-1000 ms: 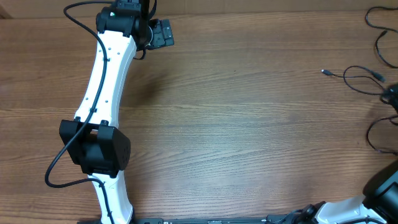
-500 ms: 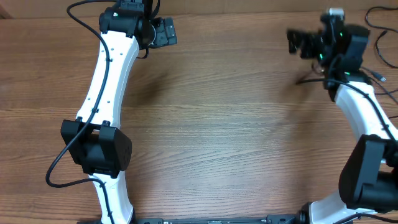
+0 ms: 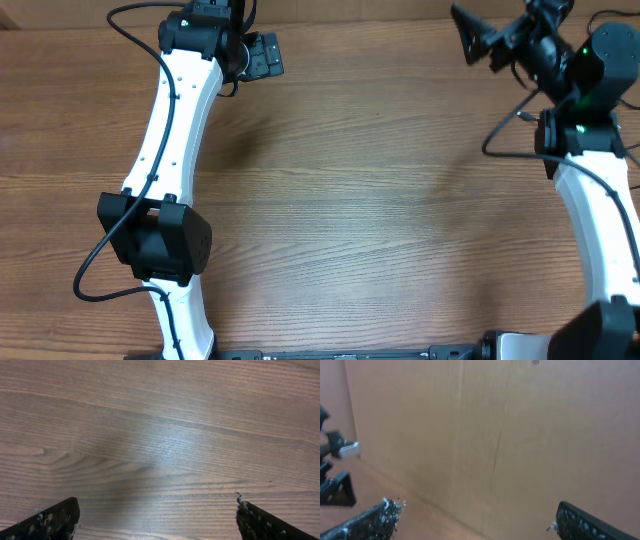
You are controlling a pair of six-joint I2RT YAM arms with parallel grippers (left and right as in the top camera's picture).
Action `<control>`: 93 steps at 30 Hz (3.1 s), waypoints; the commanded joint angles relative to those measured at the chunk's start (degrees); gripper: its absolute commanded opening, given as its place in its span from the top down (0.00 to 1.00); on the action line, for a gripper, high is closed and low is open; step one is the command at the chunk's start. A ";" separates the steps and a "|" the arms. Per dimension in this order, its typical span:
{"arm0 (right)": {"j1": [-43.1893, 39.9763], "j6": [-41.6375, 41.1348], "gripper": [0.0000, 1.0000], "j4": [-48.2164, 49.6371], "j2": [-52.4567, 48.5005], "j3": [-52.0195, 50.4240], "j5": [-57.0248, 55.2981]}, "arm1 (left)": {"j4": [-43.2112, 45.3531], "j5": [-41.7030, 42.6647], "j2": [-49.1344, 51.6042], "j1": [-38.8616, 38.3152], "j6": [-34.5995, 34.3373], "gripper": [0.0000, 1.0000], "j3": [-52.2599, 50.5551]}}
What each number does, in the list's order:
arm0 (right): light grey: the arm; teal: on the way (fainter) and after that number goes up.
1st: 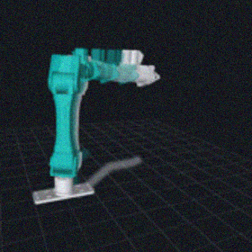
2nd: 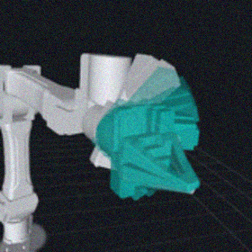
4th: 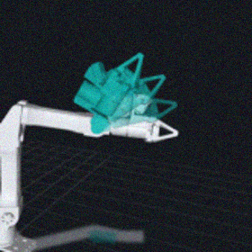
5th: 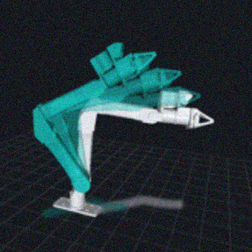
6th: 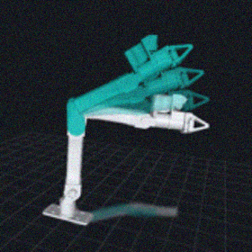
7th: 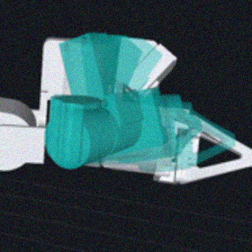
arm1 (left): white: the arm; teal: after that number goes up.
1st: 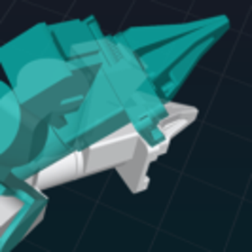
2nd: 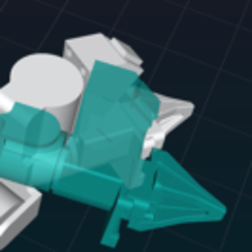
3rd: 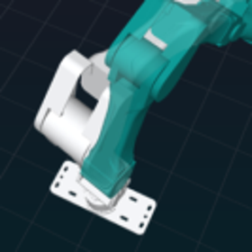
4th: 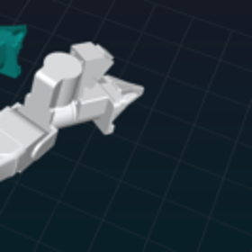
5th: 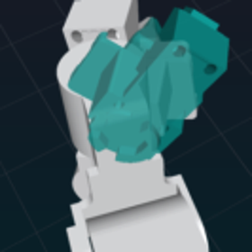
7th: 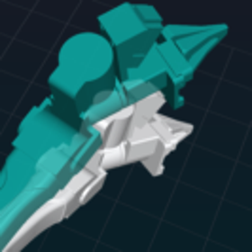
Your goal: Untangle cables
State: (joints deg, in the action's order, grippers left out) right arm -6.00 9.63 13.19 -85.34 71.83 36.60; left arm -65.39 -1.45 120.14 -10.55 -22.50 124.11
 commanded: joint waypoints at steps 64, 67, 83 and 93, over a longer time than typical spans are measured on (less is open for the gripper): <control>-2.01 -7.28 0.00 13.73 48.78 -68.78 -23.96 | -5.95 1.29 0.52 -0.76 2.60 0.00 0.37; -2.01 -7.28 0.00 2.97 48.78 -68.78 -25.38 | -5.95 1.31 0.52 -0.76 2.60 0.00 0.37; -2.01 -7.28 0.00 -23.06 48.76 -68.78 -36.13 | -5.95 1.29 0.52 -0.76 2.60 0.00 0.37; -2.01 -7.28 0.00 -23.71 48.72 -68.78 -36.11 | -5.95 1.29 0.52 -0.74 2.60 0.00 0.37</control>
State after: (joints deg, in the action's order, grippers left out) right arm -7.88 2.57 -10.50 -36.91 2.74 1.06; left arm -71.35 -0.60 120.14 -10.90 -20.78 124.11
